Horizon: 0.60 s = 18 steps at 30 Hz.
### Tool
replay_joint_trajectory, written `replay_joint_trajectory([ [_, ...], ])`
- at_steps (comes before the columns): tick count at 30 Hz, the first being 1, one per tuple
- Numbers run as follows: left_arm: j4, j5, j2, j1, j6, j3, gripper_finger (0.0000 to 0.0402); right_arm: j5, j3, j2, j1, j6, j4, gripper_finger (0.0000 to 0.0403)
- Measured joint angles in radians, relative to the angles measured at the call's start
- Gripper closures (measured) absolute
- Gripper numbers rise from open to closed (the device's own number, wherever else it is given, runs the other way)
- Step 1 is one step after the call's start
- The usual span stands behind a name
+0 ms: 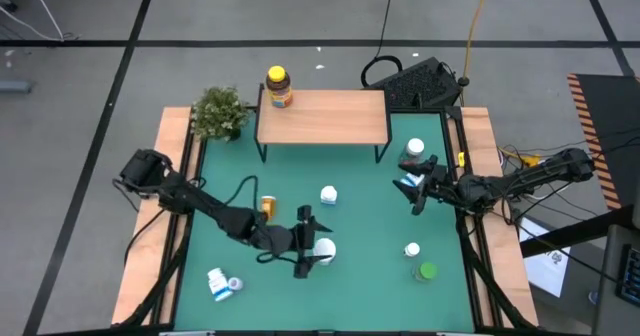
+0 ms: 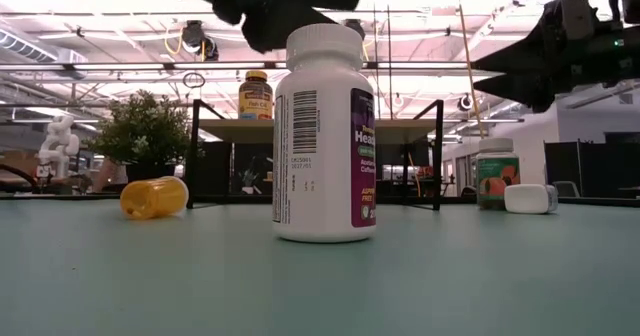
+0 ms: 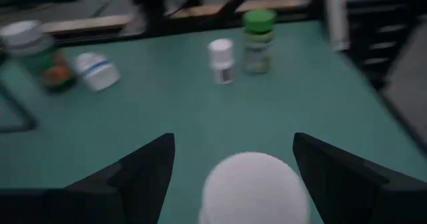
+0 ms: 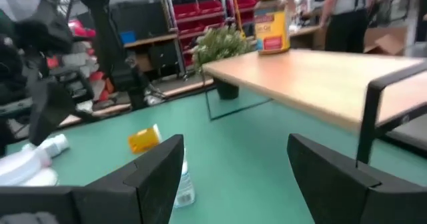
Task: Pick and place medicine bottles onto shelf by color
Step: Put the white and purple pill bottle on the shelf
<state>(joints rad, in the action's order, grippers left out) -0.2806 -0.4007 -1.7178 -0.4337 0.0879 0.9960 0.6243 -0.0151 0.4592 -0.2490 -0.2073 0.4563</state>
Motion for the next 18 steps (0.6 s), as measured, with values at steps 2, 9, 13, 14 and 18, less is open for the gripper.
replay_joint_trajectory([
  [2, 0.099, -0.049, -0.009, -0.017, 0.042, 0.056, 0.0094, -0.001, 0.0, 0.009, -0.001, -0.023, 0.002, 0.014],
  [9, 0.263, -0.056, -0.051, -0.056, 0.167, 0.203, 0.0094, -0.024, 0.0, 0.041, -0.001, -0.097, -0.005, 0.014],
  [13, 0.302, -0.088, -0.096, -0.07, 0.217, 0.208, 0.0094, -0.023, 0.0, 0.049, -0.001, -0.106, 0.002, 0.014],
  [14, 0.32, -0.117, -0.103, -0.074, 0.231, 0.207, 0.0094, -0.022, 0.0, 0.048, -0.001, -0.102, 0.011, 0.014],
  [18, 0.4, -0.191, -0.1, -0.073, 0.298, 0.21, 0.0094, -0.019, 0.0, 0.048, -0.001, -0.077, 0.058, 0.014],
])
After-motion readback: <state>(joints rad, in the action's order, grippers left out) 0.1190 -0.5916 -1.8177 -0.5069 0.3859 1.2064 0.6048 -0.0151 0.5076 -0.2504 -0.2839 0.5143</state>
